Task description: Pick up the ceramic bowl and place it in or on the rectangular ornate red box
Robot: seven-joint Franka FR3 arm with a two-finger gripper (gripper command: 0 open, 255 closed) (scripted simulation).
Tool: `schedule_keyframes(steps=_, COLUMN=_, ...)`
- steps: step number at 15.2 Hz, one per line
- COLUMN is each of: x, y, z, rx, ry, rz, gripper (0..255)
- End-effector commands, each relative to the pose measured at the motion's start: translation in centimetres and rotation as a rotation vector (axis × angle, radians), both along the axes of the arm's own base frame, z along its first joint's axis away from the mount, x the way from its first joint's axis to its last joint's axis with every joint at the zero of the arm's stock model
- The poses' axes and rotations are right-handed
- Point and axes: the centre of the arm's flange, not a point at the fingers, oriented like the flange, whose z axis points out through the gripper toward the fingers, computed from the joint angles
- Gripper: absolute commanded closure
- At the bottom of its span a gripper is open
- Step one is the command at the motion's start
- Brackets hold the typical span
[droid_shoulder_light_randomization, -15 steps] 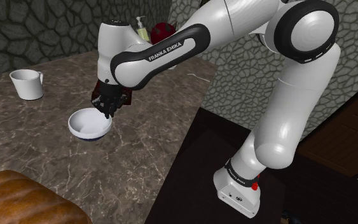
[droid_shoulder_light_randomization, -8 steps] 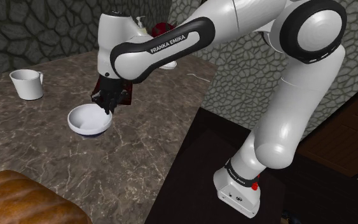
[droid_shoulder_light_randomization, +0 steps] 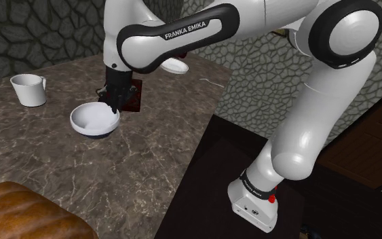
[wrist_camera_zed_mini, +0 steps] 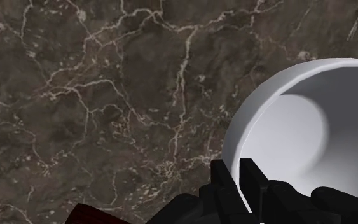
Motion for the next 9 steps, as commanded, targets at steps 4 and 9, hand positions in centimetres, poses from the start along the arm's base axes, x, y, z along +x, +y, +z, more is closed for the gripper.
schedule_keyframes(steps=4, x=-0.1, y=0.0, z=2.7, rx=0.000, ry=0.000, rz=0.000, gripper=255)
schedule_keyframes(steps=9, x=-0.1, y=0.0, z=5.3, rx=0.000, ry=0.000, rz=0.000, gripper=255)
